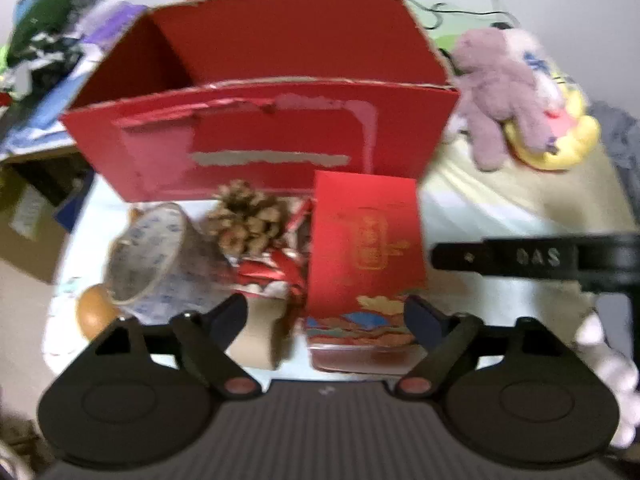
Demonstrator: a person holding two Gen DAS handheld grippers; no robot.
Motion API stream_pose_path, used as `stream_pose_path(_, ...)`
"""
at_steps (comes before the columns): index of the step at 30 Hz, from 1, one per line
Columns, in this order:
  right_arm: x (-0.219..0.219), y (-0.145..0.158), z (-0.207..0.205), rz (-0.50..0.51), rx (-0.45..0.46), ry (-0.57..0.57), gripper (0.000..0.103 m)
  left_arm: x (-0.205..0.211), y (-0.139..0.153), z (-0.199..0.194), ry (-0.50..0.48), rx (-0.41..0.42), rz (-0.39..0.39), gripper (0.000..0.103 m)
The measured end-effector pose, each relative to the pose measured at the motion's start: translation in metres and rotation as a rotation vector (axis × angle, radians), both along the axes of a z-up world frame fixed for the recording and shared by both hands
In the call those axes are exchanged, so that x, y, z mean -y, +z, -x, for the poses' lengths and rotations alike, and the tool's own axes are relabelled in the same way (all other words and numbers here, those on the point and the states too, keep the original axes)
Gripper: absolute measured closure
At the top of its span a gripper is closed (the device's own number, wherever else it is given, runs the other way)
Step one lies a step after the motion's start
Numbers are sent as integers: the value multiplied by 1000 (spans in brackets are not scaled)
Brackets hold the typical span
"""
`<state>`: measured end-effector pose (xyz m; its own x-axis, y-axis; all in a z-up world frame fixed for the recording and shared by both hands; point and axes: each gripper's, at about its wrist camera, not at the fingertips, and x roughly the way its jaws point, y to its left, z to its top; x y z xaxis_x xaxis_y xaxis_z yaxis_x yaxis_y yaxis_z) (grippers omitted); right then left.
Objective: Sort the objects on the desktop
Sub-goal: 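Grasp the red gold-printed gift box with the right gripper and lift it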
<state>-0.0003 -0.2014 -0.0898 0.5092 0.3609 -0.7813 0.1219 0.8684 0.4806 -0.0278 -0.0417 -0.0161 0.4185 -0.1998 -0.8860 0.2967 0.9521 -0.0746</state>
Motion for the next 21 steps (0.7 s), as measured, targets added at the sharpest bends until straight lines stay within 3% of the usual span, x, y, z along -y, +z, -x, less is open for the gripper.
stream_pose_path(3, 3, -3, -3, -32, 9, -9, 59, 2, -7, -2, -39, -20, 62, 21)
stream_pose_path(6, 2, -4, -7, -92, 12, -9, 59, 9, -15, -3, -66, -24, 66, 21)
stream_pose_path(10, -3, -6, -15, -111, 10, 2, 58, 7, -26, -10, -73, -106, 105, 21)
stream_pose_path(21, 4, -21, -21, -212, -48, 15, 52, 34, -45, -23, -157, -131, 67, 16)
